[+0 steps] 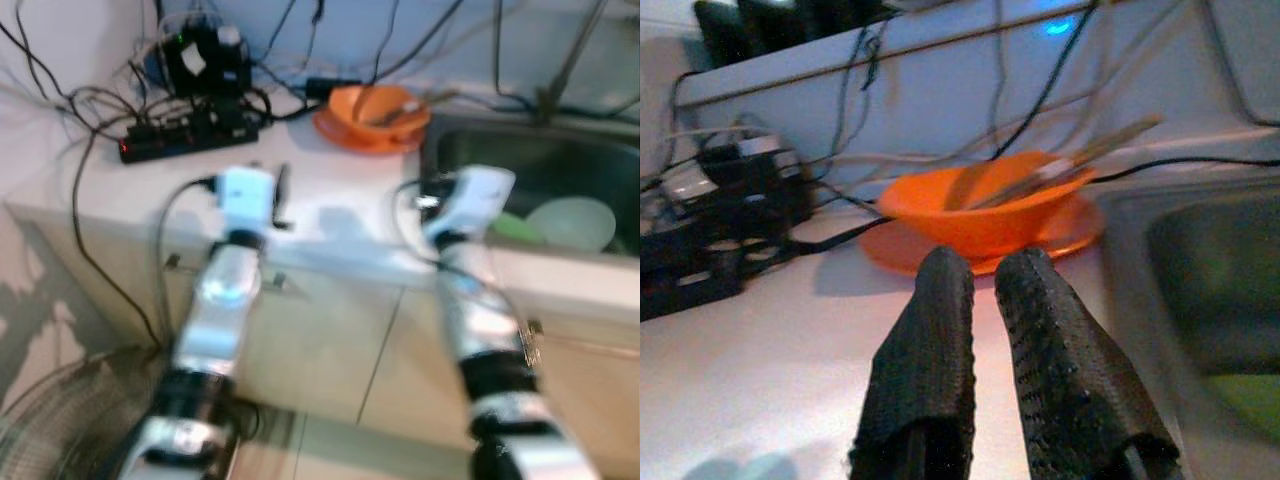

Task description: Kitchen organization

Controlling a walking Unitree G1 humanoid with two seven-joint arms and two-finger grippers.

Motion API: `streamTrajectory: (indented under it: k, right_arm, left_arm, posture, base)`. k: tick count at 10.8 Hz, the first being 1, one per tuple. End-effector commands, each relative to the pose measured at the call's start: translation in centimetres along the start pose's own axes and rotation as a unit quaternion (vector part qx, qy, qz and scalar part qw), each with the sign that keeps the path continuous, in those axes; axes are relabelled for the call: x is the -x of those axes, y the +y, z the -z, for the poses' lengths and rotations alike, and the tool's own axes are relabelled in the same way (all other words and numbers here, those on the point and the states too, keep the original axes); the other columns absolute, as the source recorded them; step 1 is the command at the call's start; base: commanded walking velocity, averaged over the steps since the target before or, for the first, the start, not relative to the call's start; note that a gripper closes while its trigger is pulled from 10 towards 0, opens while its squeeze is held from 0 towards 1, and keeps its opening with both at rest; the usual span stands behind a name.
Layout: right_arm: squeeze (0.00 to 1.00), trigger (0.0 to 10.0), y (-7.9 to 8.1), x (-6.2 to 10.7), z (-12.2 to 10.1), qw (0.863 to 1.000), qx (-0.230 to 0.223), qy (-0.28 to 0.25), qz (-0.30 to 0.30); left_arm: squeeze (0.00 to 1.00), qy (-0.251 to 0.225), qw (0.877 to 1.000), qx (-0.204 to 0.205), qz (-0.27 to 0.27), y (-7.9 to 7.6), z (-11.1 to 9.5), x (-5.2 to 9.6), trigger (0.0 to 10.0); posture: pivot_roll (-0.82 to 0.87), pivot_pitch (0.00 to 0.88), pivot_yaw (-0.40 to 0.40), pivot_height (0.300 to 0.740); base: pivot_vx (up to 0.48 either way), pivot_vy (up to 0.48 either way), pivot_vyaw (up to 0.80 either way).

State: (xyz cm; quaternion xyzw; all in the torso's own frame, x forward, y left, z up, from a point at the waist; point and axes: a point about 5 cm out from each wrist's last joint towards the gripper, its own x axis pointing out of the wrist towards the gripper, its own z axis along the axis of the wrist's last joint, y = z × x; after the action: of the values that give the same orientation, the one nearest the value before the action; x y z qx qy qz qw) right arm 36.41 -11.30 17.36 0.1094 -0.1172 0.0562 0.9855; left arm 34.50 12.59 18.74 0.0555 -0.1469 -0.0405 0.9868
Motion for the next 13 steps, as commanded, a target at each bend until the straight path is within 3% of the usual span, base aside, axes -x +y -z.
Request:
streamTrajectory:
  k: [1, 13]
  right_arm:
    - [0.00, 10.0, -1.1, -0.1, -0.4, 1.000, 0.004, -0.002, 0.013]
    - [0.00, 10.0, -0.5, -0.5, -1.5, 1.000, 0.007, -0.022, 0.003]
  left_arm:
    - [0.00, -0.010, 1.000, 0.006, 0.016, -1.1, -0.6, -0.3, 10.0]
    - [0.00, -0.032, 0.997, 0.005, 0.075, -2.2, -2.7, -0.7, 10.0]
  posture:
    - [0.19, 0.048, -0.003, 0.740]
    - [0.19, 0.029, -0.001, 0.740]
  base:
    - [0.349, 0.000, -0.68]
    - [0.352, 0.000, 0.00]
